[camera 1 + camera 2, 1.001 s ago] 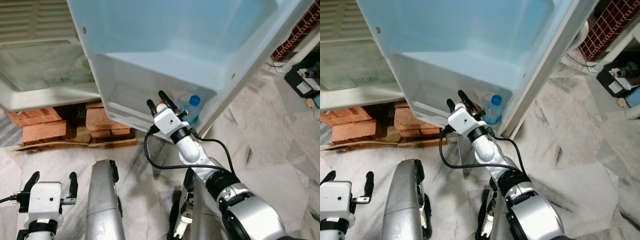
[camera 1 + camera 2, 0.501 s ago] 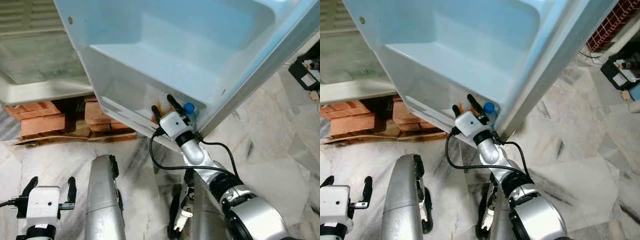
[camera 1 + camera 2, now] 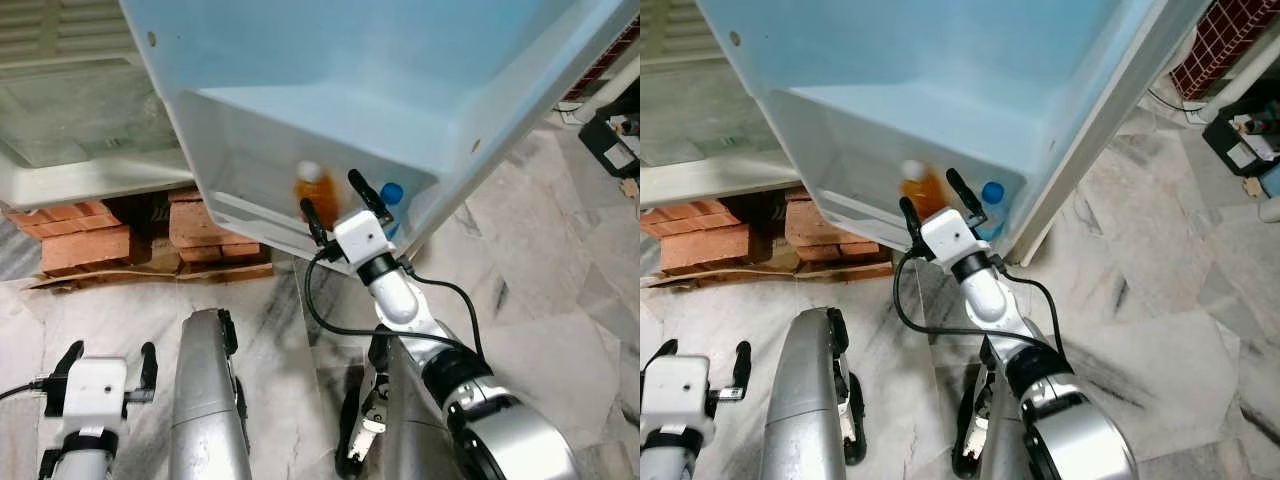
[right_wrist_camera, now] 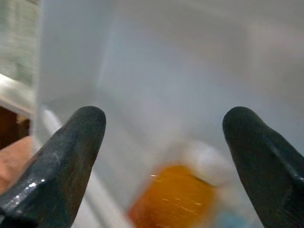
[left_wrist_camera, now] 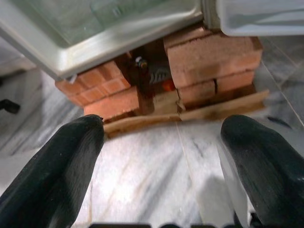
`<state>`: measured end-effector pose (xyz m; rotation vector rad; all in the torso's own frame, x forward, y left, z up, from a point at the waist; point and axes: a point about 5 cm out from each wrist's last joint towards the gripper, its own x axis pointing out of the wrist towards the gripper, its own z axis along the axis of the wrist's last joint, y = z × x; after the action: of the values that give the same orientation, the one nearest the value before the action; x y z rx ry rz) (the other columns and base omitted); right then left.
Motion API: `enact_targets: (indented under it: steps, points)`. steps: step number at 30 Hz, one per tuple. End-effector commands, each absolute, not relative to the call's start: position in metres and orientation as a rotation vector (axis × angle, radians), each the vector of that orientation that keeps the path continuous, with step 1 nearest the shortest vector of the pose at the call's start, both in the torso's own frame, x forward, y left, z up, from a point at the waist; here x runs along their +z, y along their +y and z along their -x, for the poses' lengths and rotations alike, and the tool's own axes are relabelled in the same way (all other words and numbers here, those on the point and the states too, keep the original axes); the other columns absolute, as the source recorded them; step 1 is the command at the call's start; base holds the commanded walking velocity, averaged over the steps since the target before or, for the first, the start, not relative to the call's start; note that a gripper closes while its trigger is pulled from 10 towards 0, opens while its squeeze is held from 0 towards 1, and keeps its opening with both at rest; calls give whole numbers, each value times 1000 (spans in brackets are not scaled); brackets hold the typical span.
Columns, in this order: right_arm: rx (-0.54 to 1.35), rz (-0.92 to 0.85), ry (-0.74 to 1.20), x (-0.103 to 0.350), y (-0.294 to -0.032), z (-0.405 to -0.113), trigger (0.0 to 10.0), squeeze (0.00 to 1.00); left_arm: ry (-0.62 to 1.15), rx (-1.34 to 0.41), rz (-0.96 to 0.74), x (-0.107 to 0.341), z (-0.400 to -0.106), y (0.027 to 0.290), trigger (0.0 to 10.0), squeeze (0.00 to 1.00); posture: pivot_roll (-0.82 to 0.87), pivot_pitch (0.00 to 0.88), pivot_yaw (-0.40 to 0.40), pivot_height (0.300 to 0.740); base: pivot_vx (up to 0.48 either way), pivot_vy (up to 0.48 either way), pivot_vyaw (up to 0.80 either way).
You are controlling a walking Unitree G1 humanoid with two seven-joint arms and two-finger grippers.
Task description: Restocking fridge
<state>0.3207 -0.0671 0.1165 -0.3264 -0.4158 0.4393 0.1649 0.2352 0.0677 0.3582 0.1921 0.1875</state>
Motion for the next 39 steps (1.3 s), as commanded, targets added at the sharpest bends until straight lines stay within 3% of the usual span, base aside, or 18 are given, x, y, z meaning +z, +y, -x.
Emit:
enact_targets:
  steps: [1,11,19,20,26,33,39]
  points:
    - [446,317,-411,112,-75,-314,10000,1000,221,200,-375,60,-163,239,10000,0,154,188,-98,552,0,0,0]
    - [392,219,-296,94,-107,-286,10000,1000,193,156,-398,47,-195,237,10000,0,118,66,-73,552,0,0,0]
    - [283,102,-172,78,-130,-270,10000,1000,169,81,-284,50,-220,225,10000,0,97,21,-50,552,0,0,0]
    - [266,64,-125,76,-131,-271,10000,12,161,66,-252,52,-224,223,10000,0,86,11,-46,552,0,0,0]
    - [270,9,-141,91,-131,-274,10000,0,129,39,-221,50,-236,214,10000,0,67,0,-41,552,0,0,0]
    - [234,-57,-203,122,-131,-280,10000,0,127,-38,-183,48,-236,198,10000,0,59,0,-26,596,0,0,0]
    - [243,-45,-181,118,-133,-279,10000,0,127,-38,-182,46,-241,197,10000,0,60,0,-36,641,0,0,0]
